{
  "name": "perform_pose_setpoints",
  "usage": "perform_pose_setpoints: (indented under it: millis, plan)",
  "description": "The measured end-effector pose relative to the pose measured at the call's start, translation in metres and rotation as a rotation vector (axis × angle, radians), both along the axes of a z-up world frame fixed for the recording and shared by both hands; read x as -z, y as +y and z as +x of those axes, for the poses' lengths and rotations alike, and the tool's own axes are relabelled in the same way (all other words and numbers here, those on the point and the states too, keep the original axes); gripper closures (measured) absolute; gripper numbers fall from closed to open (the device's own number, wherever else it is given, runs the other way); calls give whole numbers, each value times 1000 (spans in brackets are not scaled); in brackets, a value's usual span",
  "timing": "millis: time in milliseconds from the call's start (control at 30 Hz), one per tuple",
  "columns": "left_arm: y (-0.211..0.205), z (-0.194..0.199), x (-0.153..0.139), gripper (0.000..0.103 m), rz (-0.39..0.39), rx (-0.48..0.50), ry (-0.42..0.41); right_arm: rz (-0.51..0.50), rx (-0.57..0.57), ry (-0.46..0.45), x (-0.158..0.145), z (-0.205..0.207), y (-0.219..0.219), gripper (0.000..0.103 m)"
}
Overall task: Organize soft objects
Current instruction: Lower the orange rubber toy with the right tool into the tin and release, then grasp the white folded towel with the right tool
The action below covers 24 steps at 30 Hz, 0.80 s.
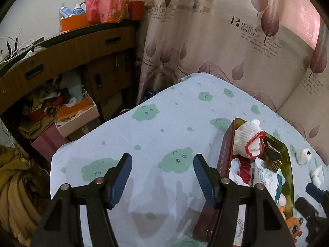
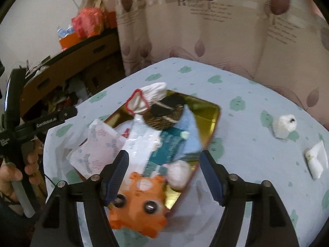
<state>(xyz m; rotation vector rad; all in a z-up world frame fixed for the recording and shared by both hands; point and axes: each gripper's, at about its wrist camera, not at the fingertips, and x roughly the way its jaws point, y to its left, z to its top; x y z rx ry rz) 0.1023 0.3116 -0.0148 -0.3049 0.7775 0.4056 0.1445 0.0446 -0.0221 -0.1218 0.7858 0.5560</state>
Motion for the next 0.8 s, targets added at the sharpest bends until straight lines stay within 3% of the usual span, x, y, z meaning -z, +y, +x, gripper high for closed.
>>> perform_pose_setpoints:
  millis: [367, 800]
  plan:
    - [1, 0, 0, 39, 7, -6, 3, -14, 196, -9, -2, 16, -81, 32]
    - [-3, -1, 0, 39, 28, 4, -1, -105, 407, -29, 8, 46, -173, 26]
